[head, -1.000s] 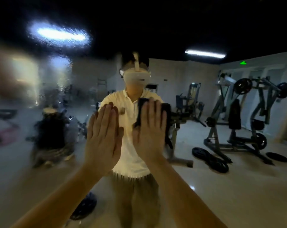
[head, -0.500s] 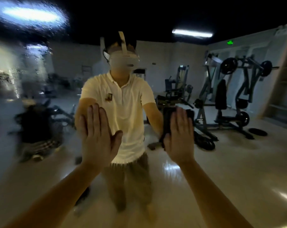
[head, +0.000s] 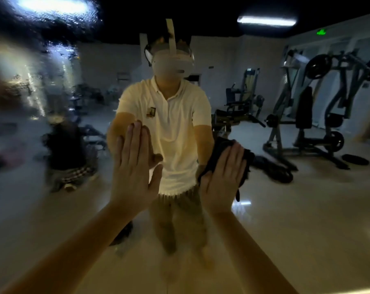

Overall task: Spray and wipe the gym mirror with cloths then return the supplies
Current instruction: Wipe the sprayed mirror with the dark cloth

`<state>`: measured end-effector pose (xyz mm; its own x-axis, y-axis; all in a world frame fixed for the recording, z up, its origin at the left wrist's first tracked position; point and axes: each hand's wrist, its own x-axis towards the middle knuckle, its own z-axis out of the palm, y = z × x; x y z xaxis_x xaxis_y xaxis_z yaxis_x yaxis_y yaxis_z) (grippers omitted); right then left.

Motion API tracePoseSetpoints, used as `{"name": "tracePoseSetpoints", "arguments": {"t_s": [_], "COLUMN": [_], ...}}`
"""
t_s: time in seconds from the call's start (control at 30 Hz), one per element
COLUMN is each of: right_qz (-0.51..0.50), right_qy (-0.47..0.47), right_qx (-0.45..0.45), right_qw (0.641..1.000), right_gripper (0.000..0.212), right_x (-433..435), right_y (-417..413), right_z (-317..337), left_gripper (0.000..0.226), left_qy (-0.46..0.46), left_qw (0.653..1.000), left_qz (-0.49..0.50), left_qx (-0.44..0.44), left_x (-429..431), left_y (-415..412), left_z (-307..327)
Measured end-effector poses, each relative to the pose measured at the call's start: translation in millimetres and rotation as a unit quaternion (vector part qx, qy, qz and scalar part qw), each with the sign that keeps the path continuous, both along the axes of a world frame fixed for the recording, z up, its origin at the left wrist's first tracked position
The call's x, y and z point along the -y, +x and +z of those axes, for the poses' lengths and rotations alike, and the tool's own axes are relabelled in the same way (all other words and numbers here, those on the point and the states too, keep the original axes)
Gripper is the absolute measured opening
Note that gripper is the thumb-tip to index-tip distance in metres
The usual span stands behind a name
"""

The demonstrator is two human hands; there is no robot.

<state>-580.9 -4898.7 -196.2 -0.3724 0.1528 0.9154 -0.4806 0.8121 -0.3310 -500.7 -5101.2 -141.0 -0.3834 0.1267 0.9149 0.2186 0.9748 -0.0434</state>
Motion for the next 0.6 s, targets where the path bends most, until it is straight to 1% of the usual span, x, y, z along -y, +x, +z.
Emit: {"name": "tracePoseSetpoints", "arguments": {"t_s": [0.07,0.2,0.3,0.37,0.47,0.53,0.6], "right_qz": [0.022,0.059,0.148,0.164,0.104,0.080,0.069], "right_qy": [0.040,0.117,0.219,0.286,0.360,0.347,0.303], "right_qx": [-0.001,0.001,-0.006,-0.018,-0.053,-0.053,-0.053], "right_qw": [0.999,0.991,0.964,0.944,0.926,0.933,0.949], "right_gripper": [0.063,0.066,0.064,0.066,0.081,0.082,0.073], "right_x": [28.7,73.2,89.4,85.5,57.3,26.4,-10.3], "right_y": [10.0,29.0,40.5,39.9,24.5,13.1,3.5], "right_z": [-1.0,-0.3,-4.3,-7.2,-16.3,-26.9,-39.1], "left_gripper": [0.076,0.073,0.070,0.072,0.084,0.099,0.119], "left_qy": [0.029,0.048,0.055,0.049,0.035,0.035,0.028], "left_qw": [1.000,0.998,0.998,0.998,0.997,0.996,0.991], "left_qz": [-0.007,0.038,0.037,0.036,0.049,0.075,0.118], "left_qx": [0.009,0.024,0.020,0.023,0.038,0.045,0.056], "left_x": [11.2,31.7,35.1,31.7,21.7,15.3,10.2], "left_y": [13.3,28.4,34.8,34.5,26.9,17.4,9.2], "left_z": [-9.7,-36.3,-55.7,-67.4,-79.9,-84.5,-87.5]}}
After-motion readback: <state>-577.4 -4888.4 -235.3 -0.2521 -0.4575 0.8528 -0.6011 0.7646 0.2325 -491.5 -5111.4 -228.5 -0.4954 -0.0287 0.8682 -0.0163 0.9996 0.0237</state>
